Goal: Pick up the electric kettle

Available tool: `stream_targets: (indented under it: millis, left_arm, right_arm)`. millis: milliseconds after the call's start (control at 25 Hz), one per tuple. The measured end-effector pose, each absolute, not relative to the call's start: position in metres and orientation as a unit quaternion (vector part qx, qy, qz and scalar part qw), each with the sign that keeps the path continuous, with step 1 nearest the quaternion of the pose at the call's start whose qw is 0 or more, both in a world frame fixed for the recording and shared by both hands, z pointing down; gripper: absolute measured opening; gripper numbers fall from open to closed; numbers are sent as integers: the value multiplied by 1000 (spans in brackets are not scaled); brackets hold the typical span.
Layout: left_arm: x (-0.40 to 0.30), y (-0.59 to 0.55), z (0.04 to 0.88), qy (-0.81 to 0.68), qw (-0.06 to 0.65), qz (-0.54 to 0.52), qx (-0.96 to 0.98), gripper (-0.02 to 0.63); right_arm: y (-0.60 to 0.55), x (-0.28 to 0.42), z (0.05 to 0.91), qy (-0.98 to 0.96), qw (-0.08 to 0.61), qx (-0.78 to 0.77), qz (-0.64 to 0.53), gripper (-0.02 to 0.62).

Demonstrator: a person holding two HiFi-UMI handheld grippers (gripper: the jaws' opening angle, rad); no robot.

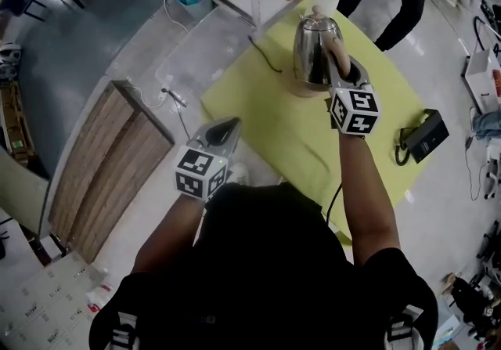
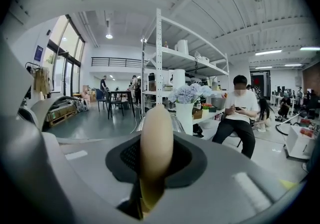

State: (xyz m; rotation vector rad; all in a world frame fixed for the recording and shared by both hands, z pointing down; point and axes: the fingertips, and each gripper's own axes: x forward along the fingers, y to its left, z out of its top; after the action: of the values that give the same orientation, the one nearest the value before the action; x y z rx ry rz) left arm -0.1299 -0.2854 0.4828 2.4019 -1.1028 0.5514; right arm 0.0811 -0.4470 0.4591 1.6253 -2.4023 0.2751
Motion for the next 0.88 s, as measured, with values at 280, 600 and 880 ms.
stream_targets:
  millis: [280,600,880]
  left_arm:
    - [-90,-288,480,-363,208,207,884,2]
    - [-57,-289,493,-343,217,229,885,2]
    - [-41,-294,493,-347,216,235,882,2]
  right_arm:
    - [-433,107,439,-816,92,564,86,66]
    - [-431,147,426,-808,79,578,79,66]
    - [-439,181,433,-801,76,589,82,66]
